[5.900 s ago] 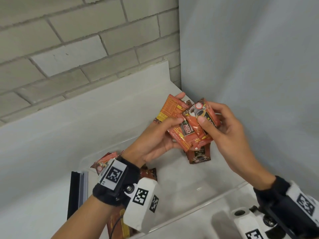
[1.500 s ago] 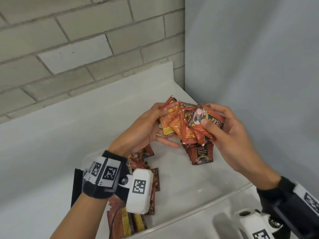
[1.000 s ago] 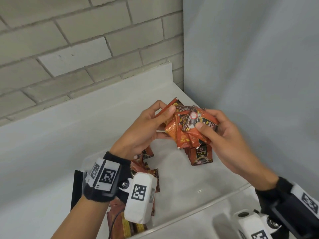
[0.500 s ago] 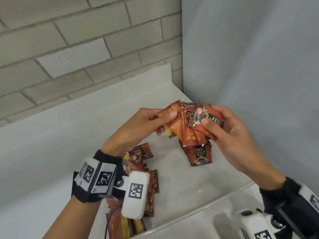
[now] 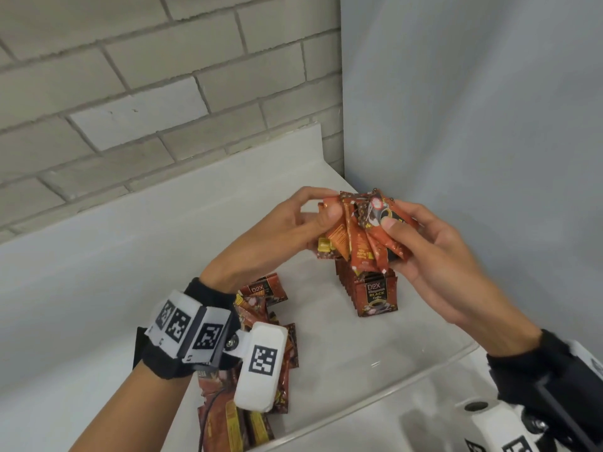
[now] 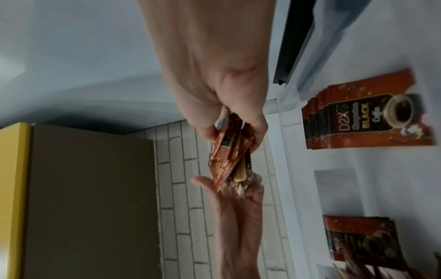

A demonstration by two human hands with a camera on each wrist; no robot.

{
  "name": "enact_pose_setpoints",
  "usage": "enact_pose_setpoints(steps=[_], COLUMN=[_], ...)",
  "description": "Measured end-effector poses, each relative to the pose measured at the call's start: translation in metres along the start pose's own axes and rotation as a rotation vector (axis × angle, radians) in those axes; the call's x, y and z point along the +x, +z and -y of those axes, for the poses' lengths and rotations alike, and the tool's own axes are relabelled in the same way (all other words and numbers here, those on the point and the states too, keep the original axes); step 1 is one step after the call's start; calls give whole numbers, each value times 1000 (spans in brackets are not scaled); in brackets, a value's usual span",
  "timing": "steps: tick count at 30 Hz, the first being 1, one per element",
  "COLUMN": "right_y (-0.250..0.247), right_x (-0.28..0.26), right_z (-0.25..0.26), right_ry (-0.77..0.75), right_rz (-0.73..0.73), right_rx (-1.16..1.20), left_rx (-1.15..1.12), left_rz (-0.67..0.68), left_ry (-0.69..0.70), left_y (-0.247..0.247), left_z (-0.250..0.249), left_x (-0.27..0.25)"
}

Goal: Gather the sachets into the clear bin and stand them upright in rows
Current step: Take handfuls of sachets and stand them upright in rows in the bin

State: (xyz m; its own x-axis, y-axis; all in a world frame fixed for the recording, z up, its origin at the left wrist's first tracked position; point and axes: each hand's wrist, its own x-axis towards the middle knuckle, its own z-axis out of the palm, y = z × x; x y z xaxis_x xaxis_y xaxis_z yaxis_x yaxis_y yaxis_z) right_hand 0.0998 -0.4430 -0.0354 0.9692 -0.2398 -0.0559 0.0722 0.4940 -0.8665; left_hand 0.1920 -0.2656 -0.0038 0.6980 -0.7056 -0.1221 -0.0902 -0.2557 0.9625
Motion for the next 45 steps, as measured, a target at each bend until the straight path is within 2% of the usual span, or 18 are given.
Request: enact_pose_setpoints(steps=[5,9,14,17,20,25,27,29,32,36,39,45], right_y=[8,15,16,16,15,19,21,22,19,12,15,15], right_x=[1,-1,-4,-3,-2,1,2,1,-3,-8,-10,-4], right_z=[8,7,1,3,7,4,0,0,6,20,29,24], right_ry=[21,71,130,91,-16,-199,-255,-273,-185,37,132,281], right_rz=[-12,60,124,78,-3,-66,-70,-51,75,267,292,286], right_rx=[64,65,-15,-58,-144,-433,-570,-642,-661,-479,-362,-450], left_rx=[-43,-217,-204,-48,218,847,909,825,737,575,568,613], left_rz=[44,-50,-147,-195,-235,-130,-157,-184,-175,-167,-139,-136], left_ry=[76,185,242,263,348,498,507,488,520,548,618,830], left_y=[9,20,27,29,20,35,43,44,42,35,34,38], left_z=[2,-1,3,0,-9,-18,-14,-8,0,11,18,19], left_x=[8,13,17,15,9,3,8,11,12,11,10,16])
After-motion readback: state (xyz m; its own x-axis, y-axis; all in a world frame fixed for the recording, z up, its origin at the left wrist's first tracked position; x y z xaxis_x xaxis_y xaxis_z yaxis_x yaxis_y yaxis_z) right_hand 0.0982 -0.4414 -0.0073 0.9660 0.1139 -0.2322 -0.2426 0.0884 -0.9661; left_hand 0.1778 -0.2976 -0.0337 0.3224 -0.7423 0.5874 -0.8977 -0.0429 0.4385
